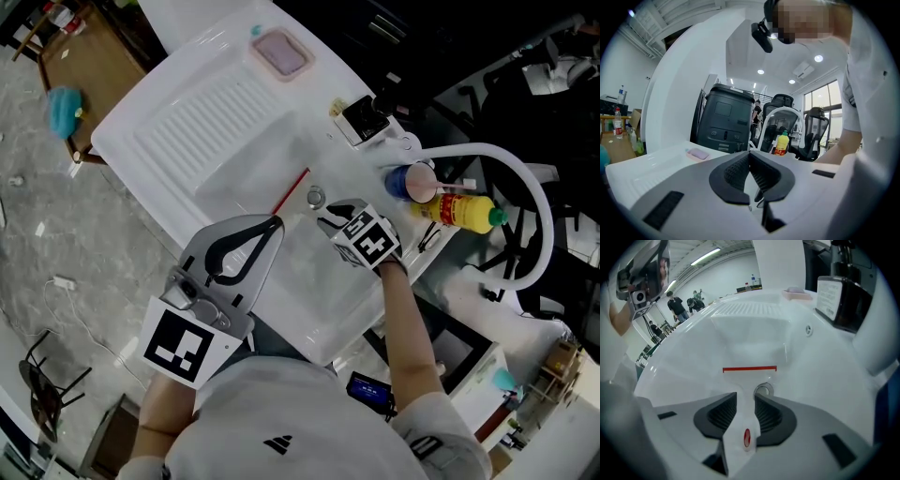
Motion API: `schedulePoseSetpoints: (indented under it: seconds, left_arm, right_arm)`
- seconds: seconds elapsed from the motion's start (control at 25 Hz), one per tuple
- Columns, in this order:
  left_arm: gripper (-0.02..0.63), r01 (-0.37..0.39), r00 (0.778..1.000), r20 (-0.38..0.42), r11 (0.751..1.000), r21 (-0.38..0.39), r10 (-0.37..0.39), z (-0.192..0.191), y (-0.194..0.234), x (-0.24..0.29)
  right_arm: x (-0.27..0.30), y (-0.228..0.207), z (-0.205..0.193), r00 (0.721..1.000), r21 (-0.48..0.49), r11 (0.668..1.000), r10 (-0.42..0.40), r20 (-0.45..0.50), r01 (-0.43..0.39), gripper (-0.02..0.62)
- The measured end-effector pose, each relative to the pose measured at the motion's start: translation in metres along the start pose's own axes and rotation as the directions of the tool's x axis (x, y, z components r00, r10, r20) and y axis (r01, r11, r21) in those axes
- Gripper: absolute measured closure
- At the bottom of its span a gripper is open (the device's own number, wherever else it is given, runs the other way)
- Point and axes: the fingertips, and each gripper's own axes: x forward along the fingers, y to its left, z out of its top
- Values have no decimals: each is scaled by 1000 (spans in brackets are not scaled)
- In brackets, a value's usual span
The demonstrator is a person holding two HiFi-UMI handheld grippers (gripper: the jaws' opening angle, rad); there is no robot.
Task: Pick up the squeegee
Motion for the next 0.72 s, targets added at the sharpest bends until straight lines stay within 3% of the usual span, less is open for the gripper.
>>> schedulePoseSetpoints:
  seconds: [0.4, 0.72]
  left_arm:
    - [597, -5, 1000, -15, 1000, 2, 5, -4, -1, 2]
    - [597, -15, 1000, -22, 1000, 7, 15, -7, 0, 2]
  right_arm:
    - [27, 2, -31, 988, 27, 998, 61, -144, -57, 464]
    - [42, 0, -57, 969, 35, 998, 60, -240, -53, 449]
